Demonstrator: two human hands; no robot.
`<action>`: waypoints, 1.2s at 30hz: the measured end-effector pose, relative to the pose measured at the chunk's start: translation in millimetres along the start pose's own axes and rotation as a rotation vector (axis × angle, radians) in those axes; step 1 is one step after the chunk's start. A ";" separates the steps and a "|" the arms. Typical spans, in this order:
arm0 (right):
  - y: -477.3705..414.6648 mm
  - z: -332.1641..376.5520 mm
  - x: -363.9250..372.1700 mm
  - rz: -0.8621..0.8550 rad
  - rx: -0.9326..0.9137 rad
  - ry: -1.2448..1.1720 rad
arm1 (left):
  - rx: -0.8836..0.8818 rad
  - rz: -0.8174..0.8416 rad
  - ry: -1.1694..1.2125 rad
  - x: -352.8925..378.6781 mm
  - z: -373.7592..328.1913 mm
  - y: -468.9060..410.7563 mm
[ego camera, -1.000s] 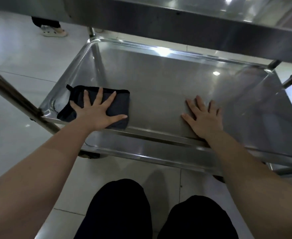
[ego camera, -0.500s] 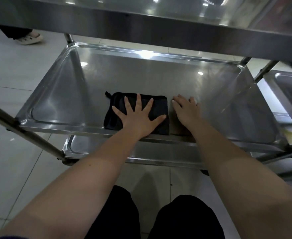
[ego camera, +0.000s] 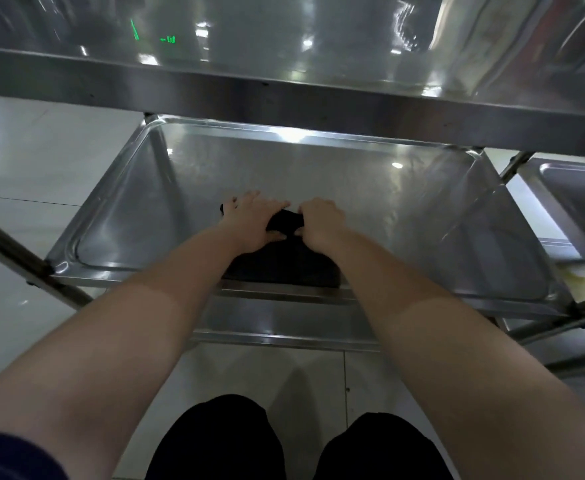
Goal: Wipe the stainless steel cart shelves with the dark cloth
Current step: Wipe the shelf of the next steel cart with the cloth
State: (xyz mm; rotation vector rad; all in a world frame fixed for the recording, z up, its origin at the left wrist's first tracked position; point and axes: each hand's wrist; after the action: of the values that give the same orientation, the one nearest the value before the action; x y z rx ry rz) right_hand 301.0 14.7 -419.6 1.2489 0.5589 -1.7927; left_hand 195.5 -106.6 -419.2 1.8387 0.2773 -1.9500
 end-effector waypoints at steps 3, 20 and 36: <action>17.0 0.1 -20.3 -0.079 -0.060 -0.027 | 0.023 -0.123 0.024 -11.7 -2.3 -7.2; 242.1 -124.2 -95.7 -0.605 -0.233 -0.011 | 0.502 -0.754 0.130 -55.9 -177.7 66.1; 254.4 -271.4 180.7 -0.462 0.043 -0.218 | 0.339 -0.066 0.345 228.2 -251.5 24.7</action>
State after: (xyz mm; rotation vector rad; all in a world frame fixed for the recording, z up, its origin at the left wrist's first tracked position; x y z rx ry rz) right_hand 633.8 12.2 -665.1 0.9855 0.7279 -2.3006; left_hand 427.8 -59.5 -663.7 2.4173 0.1163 -1.7974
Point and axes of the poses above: each hand's wrist, its own y-axis away from the middle knuckle, its own x-axis out of the palm, z = x × y, and after that the axes turned 14 degrees about -y, right-handed
